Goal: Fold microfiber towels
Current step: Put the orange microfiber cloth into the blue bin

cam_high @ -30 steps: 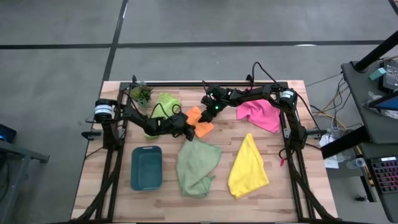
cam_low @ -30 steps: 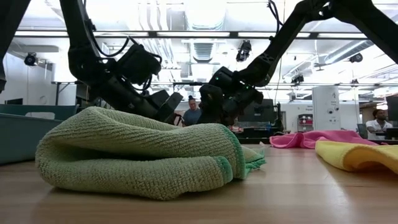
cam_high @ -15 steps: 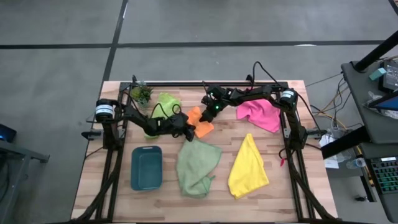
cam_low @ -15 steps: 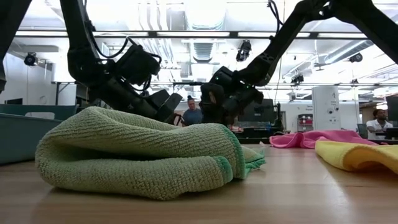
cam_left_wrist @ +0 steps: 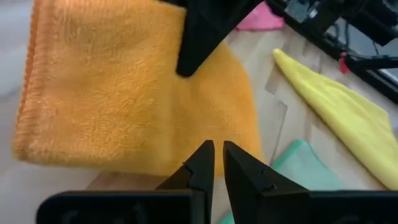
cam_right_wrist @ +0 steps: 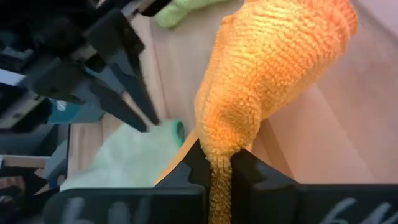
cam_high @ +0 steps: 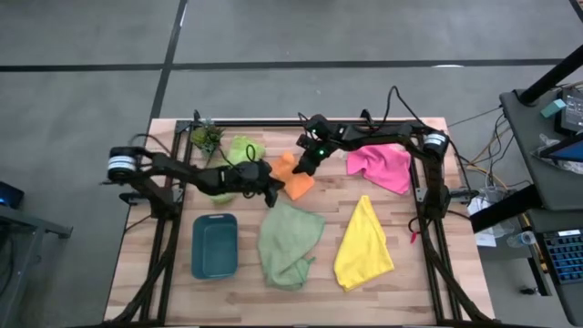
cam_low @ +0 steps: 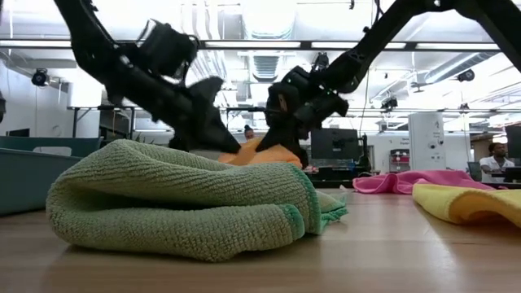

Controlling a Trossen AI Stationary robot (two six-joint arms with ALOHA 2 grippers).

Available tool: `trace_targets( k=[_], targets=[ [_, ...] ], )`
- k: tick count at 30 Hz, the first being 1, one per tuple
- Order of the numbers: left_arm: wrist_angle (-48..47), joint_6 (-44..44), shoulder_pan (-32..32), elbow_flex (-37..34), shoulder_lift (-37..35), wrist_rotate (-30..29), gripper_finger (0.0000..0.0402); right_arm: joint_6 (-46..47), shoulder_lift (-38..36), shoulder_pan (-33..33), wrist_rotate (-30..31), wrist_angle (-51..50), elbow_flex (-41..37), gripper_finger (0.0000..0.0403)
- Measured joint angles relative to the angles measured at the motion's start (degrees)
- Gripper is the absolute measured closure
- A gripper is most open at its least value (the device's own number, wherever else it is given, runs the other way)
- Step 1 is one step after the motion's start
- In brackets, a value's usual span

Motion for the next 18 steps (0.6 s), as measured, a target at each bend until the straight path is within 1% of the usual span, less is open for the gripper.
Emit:
trace_targets(
  k=[4,8,14,18],
  targets=[
    [-7.6,1.2,-0.4,0.0,-7.1,0.0,0.0381,0.1,-2.0,-0.1,0.2,-0.3,-0.1,0.0390],
    [-13.0,2.0,-1.3,0.0,-14.3,-0.1,0.0381,0.7,-4.0,0.1,0.3,-0.5,-0.2,0.0390],
    [-15.7,5.1,-3.0,0.1,-23.6,-0.1,0.0381,2.7,-6.8,1.2,1.1,0.2,-0.2,0.0390],
    [-16.7,7.9,-3.1,0.1,-28.6,-0.1,0.0381,5.9,-8.1,3.7,3.8,2.6,-0.2,0.0390]
  ],
)
